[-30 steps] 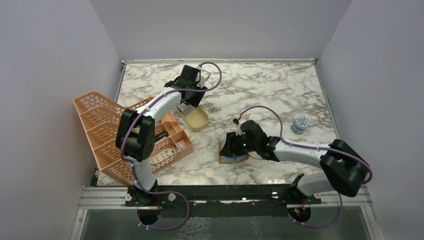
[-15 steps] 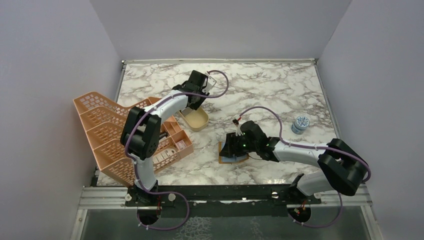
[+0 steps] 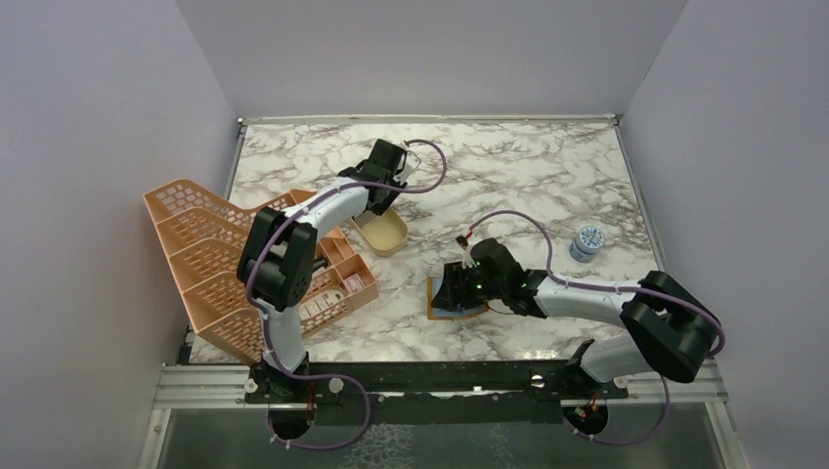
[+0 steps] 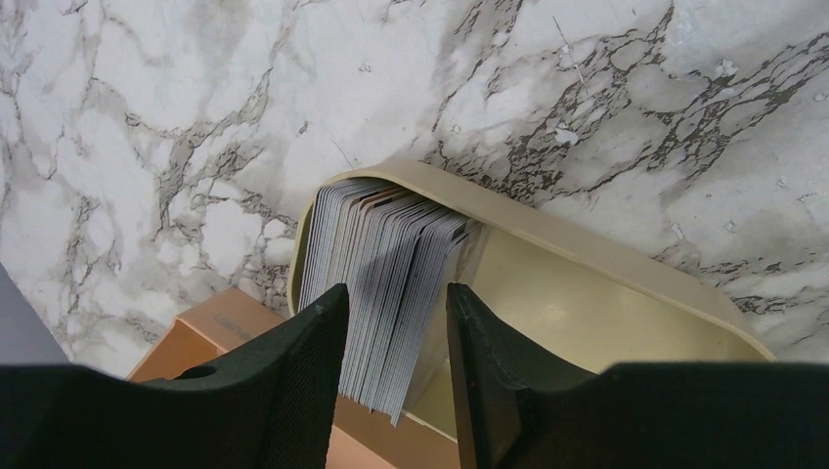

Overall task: Put the credit cards into the card holder
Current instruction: Pick up the credit card from the storage box.

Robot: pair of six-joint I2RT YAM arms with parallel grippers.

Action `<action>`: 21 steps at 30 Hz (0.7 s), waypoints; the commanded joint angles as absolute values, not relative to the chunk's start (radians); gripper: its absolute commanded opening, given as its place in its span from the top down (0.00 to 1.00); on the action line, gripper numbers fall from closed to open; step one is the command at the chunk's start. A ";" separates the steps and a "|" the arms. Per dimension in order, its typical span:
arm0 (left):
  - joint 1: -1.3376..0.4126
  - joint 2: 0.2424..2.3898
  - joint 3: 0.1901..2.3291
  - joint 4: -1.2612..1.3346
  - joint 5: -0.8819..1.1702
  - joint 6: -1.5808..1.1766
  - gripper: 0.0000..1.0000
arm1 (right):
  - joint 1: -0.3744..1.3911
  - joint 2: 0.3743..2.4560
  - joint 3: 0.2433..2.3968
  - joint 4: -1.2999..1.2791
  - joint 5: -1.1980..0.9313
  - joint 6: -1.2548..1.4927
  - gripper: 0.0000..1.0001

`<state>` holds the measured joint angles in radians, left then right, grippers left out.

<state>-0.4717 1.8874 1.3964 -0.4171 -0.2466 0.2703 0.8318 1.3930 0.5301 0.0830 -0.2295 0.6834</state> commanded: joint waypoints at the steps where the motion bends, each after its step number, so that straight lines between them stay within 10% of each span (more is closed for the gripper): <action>1: -0.475 1.914 1.381 -0.401 -0.251 0.293 0.55 | 0.837 1.370 0.512 0.117 -0.224 0.682 0.47; 21: -0.509 1.912 1.376 -0.391 -0.362 0.319 0.69 | 0.838 1.349 0.511 0.101 -0.212 0.678 0.47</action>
